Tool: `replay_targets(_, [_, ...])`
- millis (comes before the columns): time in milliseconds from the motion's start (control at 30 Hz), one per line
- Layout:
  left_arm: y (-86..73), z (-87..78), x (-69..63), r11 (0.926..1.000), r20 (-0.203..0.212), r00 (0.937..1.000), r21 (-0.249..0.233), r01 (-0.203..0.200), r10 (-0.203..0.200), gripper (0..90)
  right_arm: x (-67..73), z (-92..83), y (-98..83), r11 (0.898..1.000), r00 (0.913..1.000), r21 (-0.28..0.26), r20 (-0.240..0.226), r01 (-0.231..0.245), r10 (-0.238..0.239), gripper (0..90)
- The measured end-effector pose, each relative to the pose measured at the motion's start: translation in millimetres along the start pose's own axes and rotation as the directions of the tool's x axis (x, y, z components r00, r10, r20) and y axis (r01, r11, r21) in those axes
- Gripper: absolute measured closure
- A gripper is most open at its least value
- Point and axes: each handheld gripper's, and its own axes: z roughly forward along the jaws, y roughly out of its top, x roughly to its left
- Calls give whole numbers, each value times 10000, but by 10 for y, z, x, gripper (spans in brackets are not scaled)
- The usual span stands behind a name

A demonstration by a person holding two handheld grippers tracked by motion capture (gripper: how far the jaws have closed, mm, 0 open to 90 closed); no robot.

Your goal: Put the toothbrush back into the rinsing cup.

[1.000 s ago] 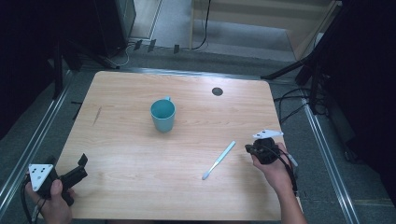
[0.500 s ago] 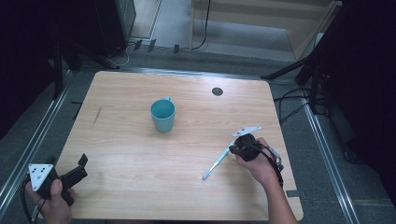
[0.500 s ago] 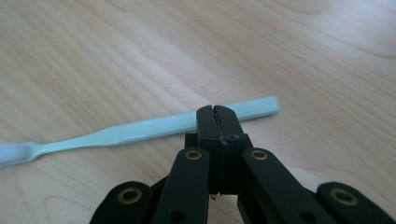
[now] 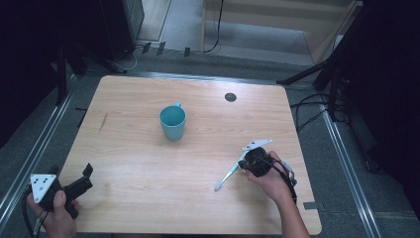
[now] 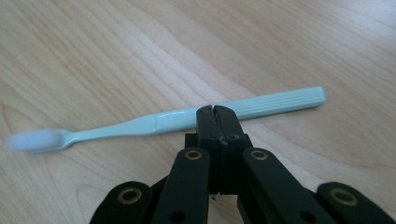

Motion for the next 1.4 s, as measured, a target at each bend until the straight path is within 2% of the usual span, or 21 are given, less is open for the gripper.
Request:
replay_targets(233, [1, 2, -9, 10000, 1, 10000, 32, -44, 44, 0, 170, 54, -34, 9993, 9982, -70, -488, 355, -358, 900])
replay_targets(367, [1, 2, -11, 10000, -6, 10000, 26, -52, 52, 0, 292, 86, 5, 9963, 9934, -15, -759, 864, -862, 900])
replay_targets(567, [0, 1, -11, 10000, 7, 10000, 9, -53, 53, 0, 427, 130, 79, 9948, 9898, 79, -1017, 1012, -999, 900])
replay_targets(733, [1, 1, -2, 10000, 41, 10000, 7, -17, 17, 0, 457, 201, 127, 9937, 9890, 172, -999, 1109, -1087, 900])
replay_targets(767, [0, 1, 0, 10000, 53, 10000, 8, 1, -1, 0, 462, 191, 135, 9951, 9899, 153, -1052, 972, -950, 900])
replay_targets(867, [2, 4, 1, 10000, 67, 10000, 45, 5, -5, 0, 456, 132, 151, 9952, 9889, 23, -1129, 973, -965, 900])
replay_targets(1067, [2, 4, -3, 10000, 64, 10000, 21, 14, -14, 0, 473, 89, 61, 9918, 9859, 414, -1213, 1213, -1155, 900])
replay_targets(1400, [-1, 0, -3, 10000, 46, 10000, -41, 17, -17, 0, 582, 132, 24, 9898, 9825, 388, -1319, 1374, -1312, 900])
